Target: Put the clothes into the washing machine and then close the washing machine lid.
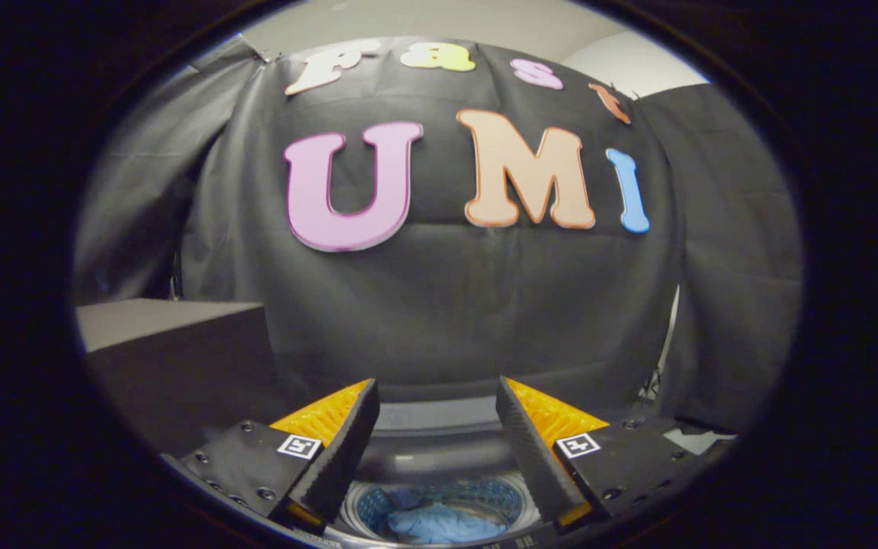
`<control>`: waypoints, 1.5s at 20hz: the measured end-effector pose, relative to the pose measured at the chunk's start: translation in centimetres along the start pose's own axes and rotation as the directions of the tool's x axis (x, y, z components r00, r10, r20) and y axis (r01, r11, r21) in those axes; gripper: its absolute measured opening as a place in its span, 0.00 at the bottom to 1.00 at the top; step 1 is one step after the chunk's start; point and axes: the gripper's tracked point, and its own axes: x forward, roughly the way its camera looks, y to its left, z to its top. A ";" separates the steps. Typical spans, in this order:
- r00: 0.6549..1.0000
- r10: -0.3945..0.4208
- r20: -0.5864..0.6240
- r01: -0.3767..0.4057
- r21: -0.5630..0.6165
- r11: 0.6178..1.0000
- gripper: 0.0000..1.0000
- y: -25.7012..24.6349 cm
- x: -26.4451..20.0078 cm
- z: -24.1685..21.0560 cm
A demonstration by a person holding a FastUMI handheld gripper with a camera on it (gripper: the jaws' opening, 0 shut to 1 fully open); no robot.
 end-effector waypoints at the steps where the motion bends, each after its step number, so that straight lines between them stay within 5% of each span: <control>1: 1.000 -0.003 -0.001 0.003 0.004 1.000 0.96 0.0 -0.1 0.7; 8: 1.000 -0.007 -0.013 0.006 -0.034 0.999 0.96 -0.3 -0.7 0.9; 16: 0.999 0.007 0.038 -0.002 -0.138 0.990 0.98 -3.2 -7.4 4.1; 30: 0.990 0.025 0.136 -0.024 -0.007 1.000 0.97 -5.3 -16.1 5.4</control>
